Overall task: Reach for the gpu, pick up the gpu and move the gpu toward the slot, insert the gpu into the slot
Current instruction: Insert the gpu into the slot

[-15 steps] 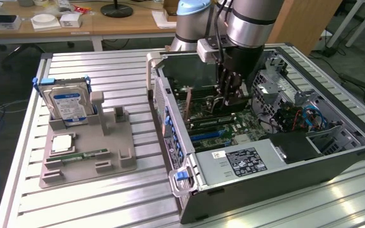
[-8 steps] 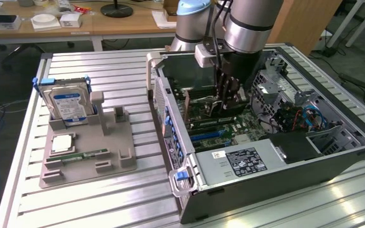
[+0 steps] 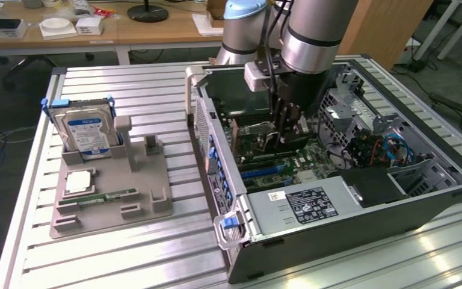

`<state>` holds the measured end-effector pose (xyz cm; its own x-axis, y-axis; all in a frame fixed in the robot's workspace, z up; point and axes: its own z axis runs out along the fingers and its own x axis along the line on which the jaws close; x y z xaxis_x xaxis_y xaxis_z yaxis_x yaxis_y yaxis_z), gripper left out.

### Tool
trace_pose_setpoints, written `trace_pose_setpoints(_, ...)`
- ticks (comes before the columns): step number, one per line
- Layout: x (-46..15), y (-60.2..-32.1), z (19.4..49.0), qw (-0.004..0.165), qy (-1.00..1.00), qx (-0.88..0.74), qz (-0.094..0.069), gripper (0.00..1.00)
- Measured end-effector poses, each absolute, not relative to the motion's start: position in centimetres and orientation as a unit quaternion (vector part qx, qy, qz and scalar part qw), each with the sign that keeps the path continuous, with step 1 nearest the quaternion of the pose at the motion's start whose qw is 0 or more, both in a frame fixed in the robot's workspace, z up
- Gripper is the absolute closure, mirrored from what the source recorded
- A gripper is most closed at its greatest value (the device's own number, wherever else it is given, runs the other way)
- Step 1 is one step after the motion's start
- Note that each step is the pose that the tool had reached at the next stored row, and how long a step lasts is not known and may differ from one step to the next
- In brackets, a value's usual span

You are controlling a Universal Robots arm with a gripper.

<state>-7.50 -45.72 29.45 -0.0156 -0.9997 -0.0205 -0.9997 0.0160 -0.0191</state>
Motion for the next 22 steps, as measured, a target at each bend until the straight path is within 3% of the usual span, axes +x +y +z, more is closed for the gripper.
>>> trace_pose_setpoints(22,-7.9,-46.5,27.9,0.014,0.713,-0.701,0.000,0.74)
